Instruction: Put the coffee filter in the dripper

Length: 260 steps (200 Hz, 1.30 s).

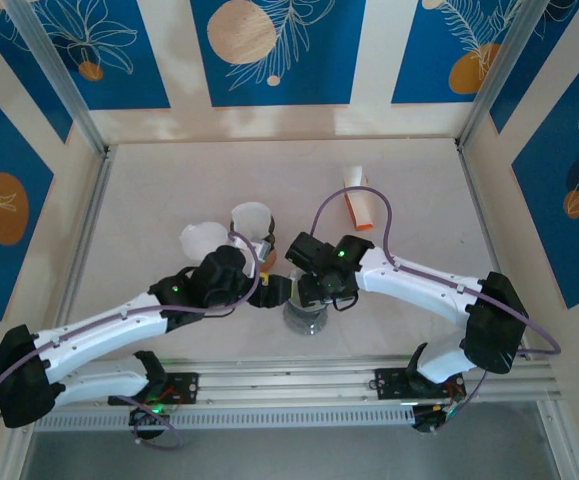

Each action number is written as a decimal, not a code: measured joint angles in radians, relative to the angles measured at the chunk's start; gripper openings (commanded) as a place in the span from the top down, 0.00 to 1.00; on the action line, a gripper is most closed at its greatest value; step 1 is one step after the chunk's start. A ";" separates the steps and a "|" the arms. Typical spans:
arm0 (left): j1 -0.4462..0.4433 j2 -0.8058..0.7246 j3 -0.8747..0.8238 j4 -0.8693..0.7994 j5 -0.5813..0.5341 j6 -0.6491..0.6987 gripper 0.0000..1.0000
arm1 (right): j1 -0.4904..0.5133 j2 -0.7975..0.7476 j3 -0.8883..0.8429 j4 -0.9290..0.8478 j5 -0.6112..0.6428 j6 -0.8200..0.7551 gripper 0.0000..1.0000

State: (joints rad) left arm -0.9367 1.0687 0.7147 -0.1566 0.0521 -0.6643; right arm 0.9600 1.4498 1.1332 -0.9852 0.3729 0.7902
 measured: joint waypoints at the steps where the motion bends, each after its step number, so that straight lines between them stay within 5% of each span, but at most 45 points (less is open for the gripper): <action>1: 0.000 0.000 0.000 0.000 0.000 0.000 0.22 | 0.000 0.000 0.000 0.000 0.000 0.000 0.36; 50: 0.001 0.006 0.000 -0.008 -0.001 -0.011 0.33 | 0.001 -0.005 0.000 0.001 0.002 0.000 0.36; 189: 0.001 0.013 0.000 -0.008 -0.001 -0.011 0.32 | -0.034 -0.277 -0.036 -0.040 0.078 0.043 0.36; 260: 0.008 -0.042 0.000 0.010 0.000 -0.002 0.14 | -0.038 -0.272 -0.045 -0.030 0.076 0.046 0.36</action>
State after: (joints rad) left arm -0.9283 1.0264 0.7151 -0.1467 0.0521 -0.6659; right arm 0.9222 1.1774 1.0882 -1.0149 0.4488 0.8360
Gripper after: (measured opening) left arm 0.845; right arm 0.644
